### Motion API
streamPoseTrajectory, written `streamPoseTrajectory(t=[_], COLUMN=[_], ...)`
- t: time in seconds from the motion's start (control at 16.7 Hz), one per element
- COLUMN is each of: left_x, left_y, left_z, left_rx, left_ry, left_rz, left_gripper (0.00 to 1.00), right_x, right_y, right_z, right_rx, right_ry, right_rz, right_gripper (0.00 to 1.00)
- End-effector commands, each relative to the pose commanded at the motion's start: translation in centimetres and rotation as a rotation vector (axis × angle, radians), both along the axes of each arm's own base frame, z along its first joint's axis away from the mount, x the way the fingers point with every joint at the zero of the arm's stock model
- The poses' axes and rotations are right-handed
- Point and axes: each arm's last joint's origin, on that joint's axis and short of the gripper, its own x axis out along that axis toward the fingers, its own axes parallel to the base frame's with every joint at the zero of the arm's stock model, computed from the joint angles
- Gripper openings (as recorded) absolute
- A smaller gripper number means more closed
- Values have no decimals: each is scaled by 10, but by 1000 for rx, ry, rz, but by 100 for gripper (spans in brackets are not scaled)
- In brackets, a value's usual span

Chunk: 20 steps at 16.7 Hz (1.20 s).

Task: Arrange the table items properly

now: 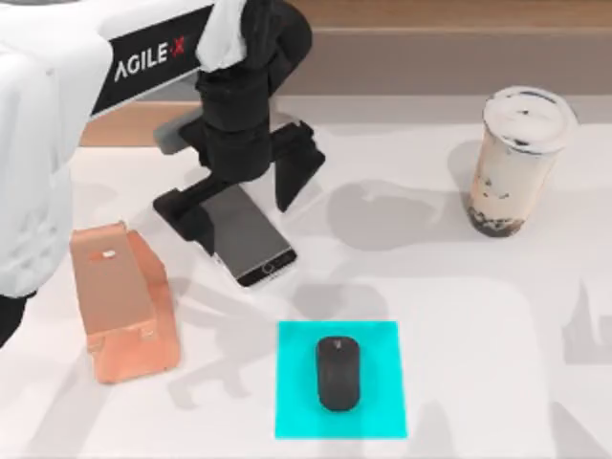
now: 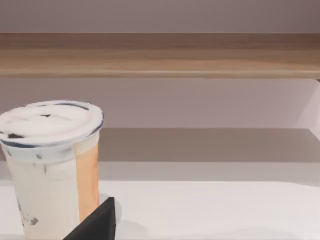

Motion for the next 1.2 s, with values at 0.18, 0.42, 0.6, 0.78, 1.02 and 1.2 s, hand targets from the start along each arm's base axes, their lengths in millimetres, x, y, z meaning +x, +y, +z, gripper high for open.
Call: streamPoseTrajectory(t=[0.18,0.42,0.6,0.78,1.02,1.2], left_x=[11,15,14,19,27,25], left_y=[10,13,11,23,37,28], left_z=[14,21,20,14,-8,-31], left_rx=[-13,-19,-19,-17,-22,-23], left_ry=[-53,-79,-76,-71,-89,-94], left_rz=[-92,-116,-120,-118,-115,-117], left_gripper=[100,100,100,100,100,100], right_x=[0,0,0,0,0,0], right_y=[0,0,0,0,0,0], right_z=[0,0,0,0,0,0], right_rx=[0,0,0,0,0,0], right_ry=[0,0,0,0,0,0], right_rz=[0,0,0,0,0,0], right_gripper=[100,100,100,100,100,100])
